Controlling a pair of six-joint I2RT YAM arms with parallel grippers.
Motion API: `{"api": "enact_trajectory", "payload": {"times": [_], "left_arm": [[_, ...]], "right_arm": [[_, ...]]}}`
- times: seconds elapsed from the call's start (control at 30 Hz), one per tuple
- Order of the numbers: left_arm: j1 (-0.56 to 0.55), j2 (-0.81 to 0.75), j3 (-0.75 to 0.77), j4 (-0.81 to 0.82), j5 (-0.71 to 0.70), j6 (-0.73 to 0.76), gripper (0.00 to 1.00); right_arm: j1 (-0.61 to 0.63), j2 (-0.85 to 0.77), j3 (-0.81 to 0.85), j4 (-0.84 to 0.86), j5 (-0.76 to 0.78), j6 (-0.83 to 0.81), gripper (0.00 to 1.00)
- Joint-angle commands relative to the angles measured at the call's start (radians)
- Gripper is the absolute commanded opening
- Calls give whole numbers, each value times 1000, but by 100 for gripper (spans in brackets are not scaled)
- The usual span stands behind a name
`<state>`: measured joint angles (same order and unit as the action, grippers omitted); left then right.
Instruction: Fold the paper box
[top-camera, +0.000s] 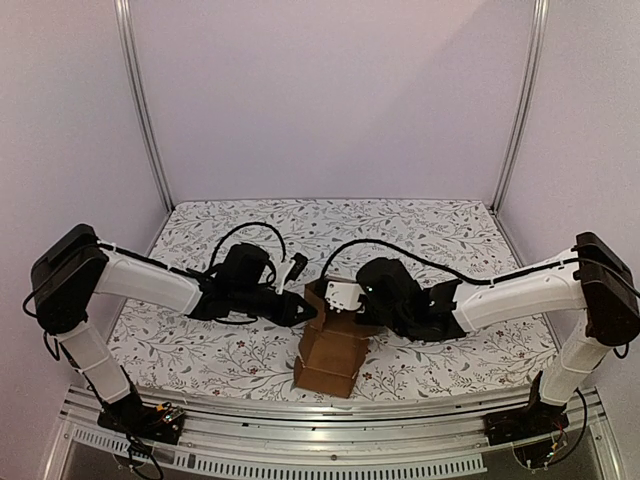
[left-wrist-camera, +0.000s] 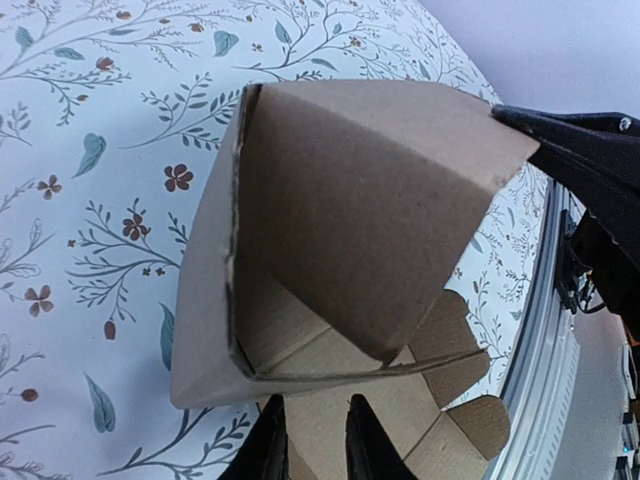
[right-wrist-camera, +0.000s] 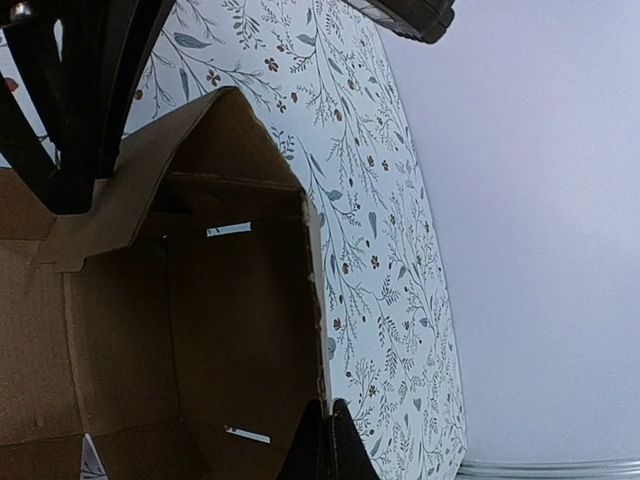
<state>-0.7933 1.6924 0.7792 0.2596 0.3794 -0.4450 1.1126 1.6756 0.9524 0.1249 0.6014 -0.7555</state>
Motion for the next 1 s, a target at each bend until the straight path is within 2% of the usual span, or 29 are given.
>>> {"api": "enact_trajectory", "payload": {"times": [0.0, 0.33, 0.77, 0.97], "left_arm": [[-31, -37, 20, -46, -109, 36, 22], [-93, -111, -6, -112, -307, 71, 30], [-93, -133, -6, -184, -310, 134, 34], [-91, -156, -6, -226, -302, 174, 39]], "right_arm": [[21, 30, -20, 13, 24, 25, 0], [30, 54, -23, 13, 43, 36, 0], [42, 64, -21, 15, 52, 33, 0], [42, 54, -29, 15, 48, 30, 0]]}}
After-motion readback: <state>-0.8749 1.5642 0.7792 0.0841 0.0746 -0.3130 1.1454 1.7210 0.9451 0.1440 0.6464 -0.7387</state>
